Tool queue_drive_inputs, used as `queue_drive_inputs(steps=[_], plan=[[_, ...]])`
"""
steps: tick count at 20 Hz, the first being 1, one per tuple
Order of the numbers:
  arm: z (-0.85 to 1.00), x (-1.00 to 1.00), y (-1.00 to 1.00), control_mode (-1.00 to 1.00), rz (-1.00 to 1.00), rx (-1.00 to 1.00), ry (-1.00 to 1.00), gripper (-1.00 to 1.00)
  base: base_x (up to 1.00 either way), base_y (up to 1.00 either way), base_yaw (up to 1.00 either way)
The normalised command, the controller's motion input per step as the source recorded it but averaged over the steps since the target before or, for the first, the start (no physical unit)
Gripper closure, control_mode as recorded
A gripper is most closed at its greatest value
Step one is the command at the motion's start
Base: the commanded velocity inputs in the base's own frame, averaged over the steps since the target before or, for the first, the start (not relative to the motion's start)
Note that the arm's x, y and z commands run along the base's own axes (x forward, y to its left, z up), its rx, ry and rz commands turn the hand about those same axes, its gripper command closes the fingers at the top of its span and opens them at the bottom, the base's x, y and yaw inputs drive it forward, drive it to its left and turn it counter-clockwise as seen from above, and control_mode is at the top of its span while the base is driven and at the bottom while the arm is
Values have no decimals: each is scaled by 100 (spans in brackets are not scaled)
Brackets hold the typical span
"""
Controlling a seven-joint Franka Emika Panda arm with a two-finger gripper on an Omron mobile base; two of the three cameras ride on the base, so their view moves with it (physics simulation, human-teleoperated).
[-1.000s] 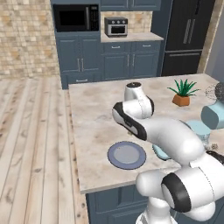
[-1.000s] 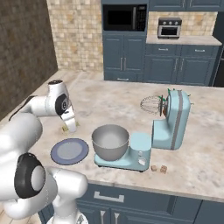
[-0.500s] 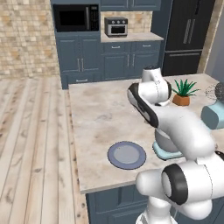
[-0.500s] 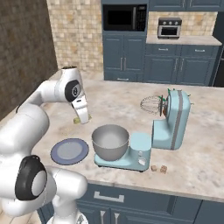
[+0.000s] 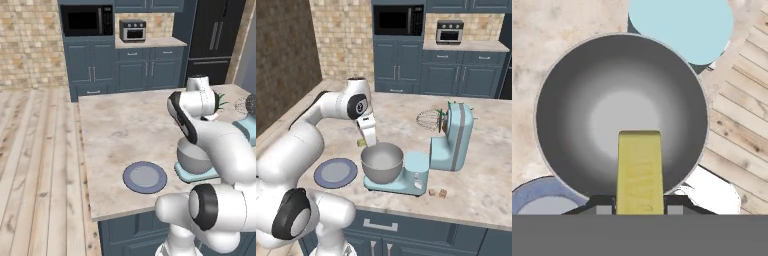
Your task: Add butter and sugar cubes to the stand mixer bowl and then turn on the stand mixer to begin making frosting.
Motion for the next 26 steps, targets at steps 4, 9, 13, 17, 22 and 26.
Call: queue_drive_inputs(steps=[4, 9, 13, 17, 22, 26], plan=[[-37, 9, -46, -100, 0, 0, 0, 100, 0, 0, 0], [-51, 28, -39, -100, 0, 0, 2, 100, 0, 0, 0], [-59, 30, -26, -100, 0, 0, 3, 100, 0, 0, 0], [-61, 34, -1, -100, 0, 0, 1, 100, 0, 0, 0], [-56, 34, 0, -100, 0, 0, 0, -100, 0, 0, 0], [-19, 5, 0, -100, 0, 0, -2, -100, 0, 0, 0]])
